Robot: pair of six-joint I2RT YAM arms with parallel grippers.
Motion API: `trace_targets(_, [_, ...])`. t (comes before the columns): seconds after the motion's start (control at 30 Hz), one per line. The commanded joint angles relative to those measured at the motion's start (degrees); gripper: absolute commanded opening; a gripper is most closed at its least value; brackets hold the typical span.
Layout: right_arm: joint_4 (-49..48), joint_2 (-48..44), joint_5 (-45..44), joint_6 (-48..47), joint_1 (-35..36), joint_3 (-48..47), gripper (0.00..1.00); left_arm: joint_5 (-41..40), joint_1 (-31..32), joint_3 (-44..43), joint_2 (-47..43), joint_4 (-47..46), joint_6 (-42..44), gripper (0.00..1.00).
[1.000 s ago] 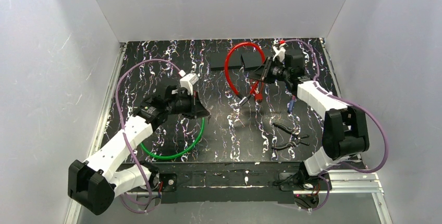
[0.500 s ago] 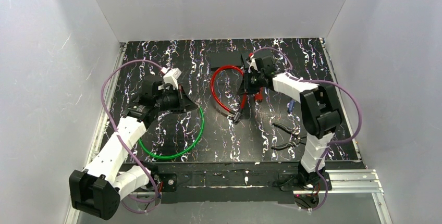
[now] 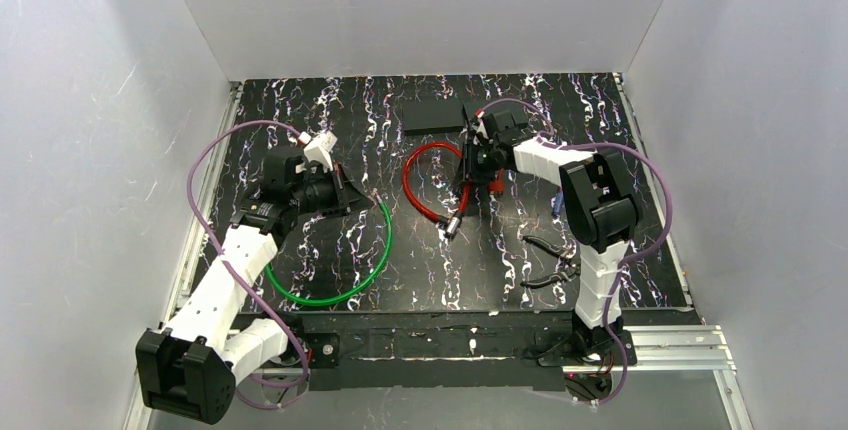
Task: Lock with the key
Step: Place the lock at the center of the board.
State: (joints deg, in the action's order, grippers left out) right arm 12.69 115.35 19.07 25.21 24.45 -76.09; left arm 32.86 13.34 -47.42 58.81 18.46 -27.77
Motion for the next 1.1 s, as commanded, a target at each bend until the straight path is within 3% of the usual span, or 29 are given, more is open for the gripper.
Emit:
trace_targets(0.0, [0.0, -0.8, -2.4, 1.8, -0.6, -2.3, 0.43, 0.2, -0.5, -1.1, -0.3, 0.2, 1.2, 0.00])
trace_targets(0.27, [0.8, -3.9, -0.4, 1.5, -1.7, -4.5, 0.77, -0.6, -0.7, -8.3, 4.0, 2.4, 7.2, 0.00])
trace_targets(0.53, [2.0, -9.3, 1.8, -1.8, -2.0, -8.2, 0.97, -0.3, -0.6, -19.6, 16.0, 7.0, 14.2, 0.00])
trace_targets(0.77, [-1.3, -17.4, 9.2, -4.1, -4.7, -4.2, 0.98, -2.8, 1.6, -30.6, 30.0, 7.3, 18.5, 0.00])
trace_targets(1.07, [-6.3, -25.2, 18.7, -7.7, -13.6, 6.9, 0.98, -9.6, 10.4, -47.1, 48.9, 14.7, 25.7, 0.00])
